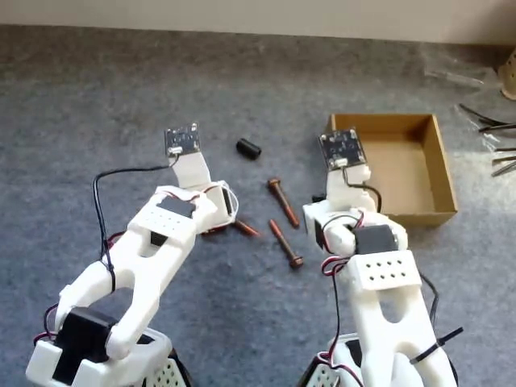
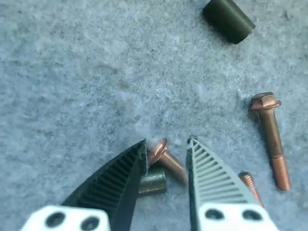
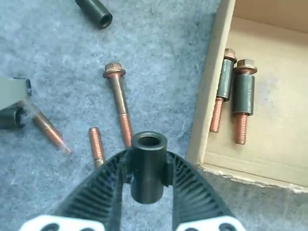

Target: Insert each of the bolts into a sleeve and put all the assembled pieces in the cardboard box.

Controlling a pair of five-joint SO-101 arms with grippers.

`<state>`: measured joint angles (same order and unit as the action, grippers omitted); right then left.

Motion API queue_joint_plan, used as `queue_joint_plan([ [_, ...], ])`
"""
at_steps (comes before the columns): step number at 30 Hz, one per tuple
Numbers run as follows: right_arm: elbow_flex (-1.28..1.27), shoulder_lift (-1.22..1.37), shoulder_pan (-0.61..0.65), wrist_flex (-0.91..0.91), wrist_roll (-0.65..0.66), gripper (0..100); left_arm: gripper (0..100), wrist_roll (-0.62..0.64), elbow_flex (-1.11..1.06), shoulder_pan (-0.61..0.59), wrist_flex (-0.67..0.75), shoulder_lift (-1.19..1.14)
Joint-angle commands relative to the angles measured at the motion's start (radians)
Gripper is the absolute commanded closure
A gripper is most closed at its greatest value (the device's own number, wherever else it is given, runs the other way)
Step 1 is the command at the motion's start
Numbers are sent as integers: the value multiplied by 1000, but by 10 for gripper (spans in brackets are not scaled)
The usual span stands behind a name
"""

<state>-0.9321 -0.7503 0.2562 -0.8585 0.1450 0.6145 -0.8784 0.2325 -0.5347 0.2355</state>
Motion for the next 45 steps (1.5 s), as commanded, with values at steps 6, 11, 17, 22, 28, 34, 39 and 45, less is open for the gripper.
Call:
queue_joint_plan([
  [6, 4, -30, -12, 25, -11, 995, 860, 8, 25, 16, -52, 4],
  [11, 4, -30, -12, 25, -11, 995, 859, 8, 21, 16, -57, 2],
  [17, 2, -30, -10, 25, -11, 995, 859, 6, 81, 19, -57, -148],
  [22, 2, -30, -8, 22, -11, 995, 863, 9, 226, 19, -129, -285],
  [28, 2, -30, -8, 22, -11, 995, 863, -18, 305, 13, -176, -329],
  [34, 2, -30, -8, 22, -11, 995, 864, -330, 311, 13, -178, -329],
  [39, 2, -30, -10, 22, -11, 995, 864, -540, 309, 18, -178, -329],
  [45, 2, -30, -10, 22, -9, 995, 864, -597, 311, 18, -180, -329],
])
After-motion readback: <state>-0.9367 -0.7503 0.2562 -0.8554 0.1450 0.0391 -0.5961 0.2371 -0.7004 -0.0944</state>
